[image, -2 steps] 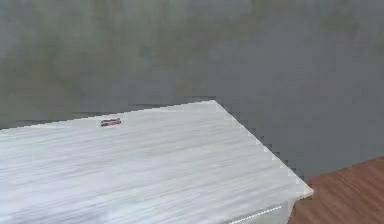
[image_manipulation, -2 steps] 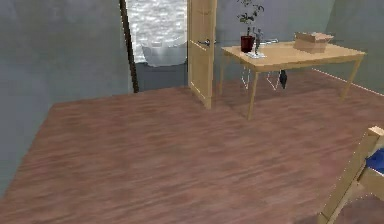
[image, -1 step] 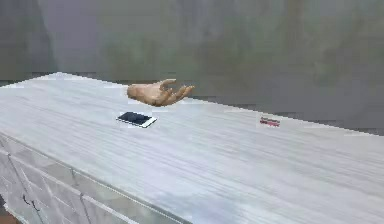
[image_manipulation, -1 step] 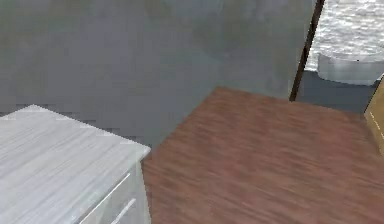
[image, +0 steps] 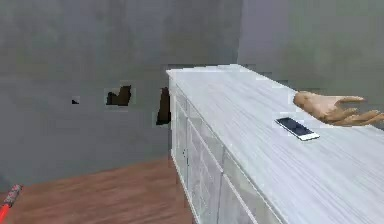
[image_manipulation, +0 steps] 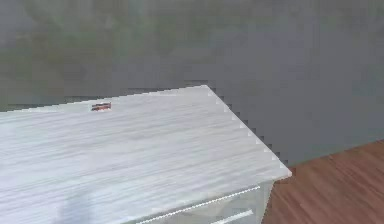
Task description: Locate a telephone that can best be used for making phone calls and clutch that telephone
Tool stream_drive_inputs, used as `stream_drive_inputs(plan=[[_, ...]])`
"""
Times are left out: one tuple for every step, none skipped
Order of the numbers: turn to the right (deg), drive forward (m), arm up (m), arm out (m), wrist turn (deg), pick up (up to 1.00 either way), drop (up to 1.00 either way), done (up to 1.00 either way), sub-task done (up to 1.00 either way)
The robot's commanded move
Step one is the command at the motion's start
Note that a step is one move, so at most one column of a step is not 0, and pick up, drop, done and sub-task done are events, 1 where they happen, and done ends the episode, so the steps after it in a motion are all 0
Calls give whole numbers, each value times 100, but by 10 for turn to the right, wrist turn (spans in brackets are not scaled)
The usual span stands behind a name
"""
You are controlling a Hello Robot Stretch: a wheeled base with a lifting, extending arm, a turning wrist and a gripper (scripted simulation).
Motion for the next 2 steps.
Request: stream_drive_inputs(plan=[[-450, 0, 0, 0, 0, 0, 0, 0, 0], [-150, 0, 0, 0, 0, 0, 0, 0, 0]])
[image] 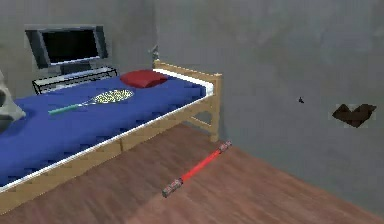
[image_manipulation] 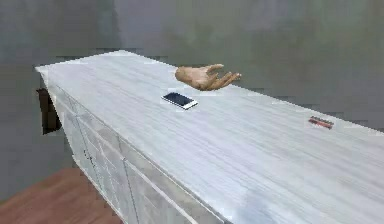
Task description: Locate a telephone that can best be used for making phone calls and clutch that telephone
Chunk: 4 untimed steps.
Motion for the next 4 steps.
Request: stream_drive_inputs(plan=[[450, 0, 0, 0, 0, 0, 0, 0, 0], [450, 0, 0, 0, 0, 0, 0, 0, 0], [450, 0, 0, 0, 0, 0, 0, 0, 0], [390, 0, 0, 0, 0, 0, 0, 0, 0]])
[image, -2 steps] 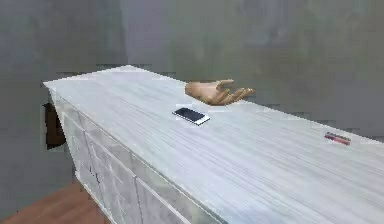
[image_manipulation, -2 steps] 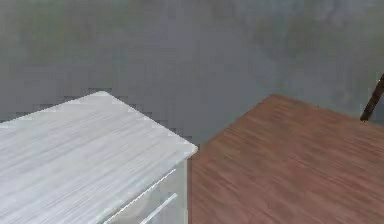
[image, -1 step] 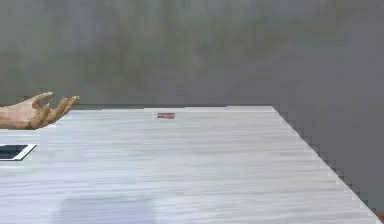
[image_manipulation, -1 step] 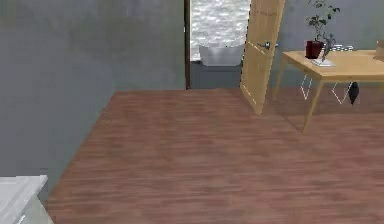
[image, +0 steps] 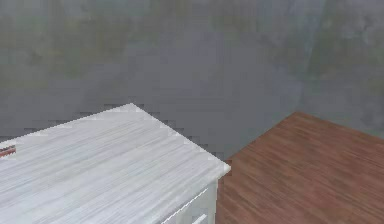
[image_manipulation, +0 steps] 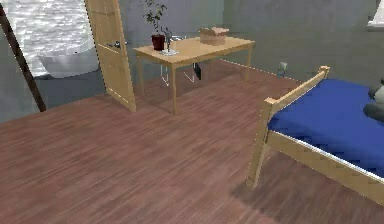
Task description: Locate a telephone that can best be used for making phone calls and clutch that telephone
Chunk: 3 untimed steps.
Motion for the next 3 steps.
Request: stream_drive_inputs(plan=[[0, 5, 0, 0, 0, 0, 0, 0, 0], [-450, 0, 0, 0, 0, 0, 0, 0, 0], [-450, 0, 0, 0, 0, 0, 0, 0, 0]])
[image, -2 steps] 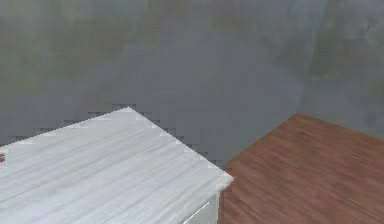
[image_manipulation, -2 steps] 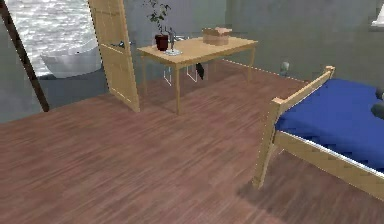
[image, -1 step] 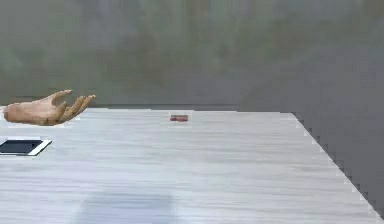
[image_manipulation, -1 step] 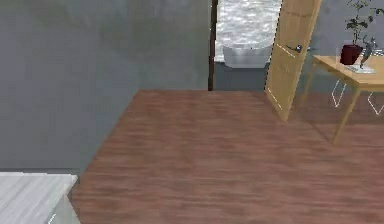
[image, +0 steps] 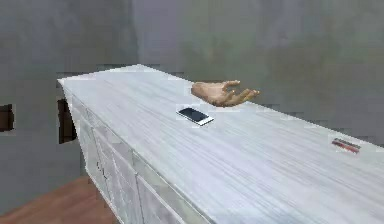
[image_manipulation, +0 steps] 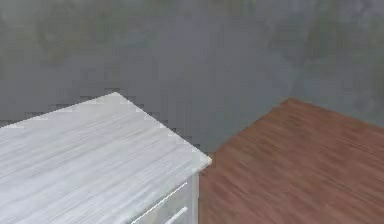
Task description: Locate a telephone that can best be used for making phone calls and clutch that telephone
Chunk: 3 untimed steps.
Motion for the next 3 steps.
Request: stream_drive_inputs(plan=[[-450, 0, 0, 0, 0, 0, 0, 0, 0], [-390, 0, 0, 0, 0, 0, 0, 0, 0], [0, 0, 50, 0, 0, 0, 0, 0, 0]])
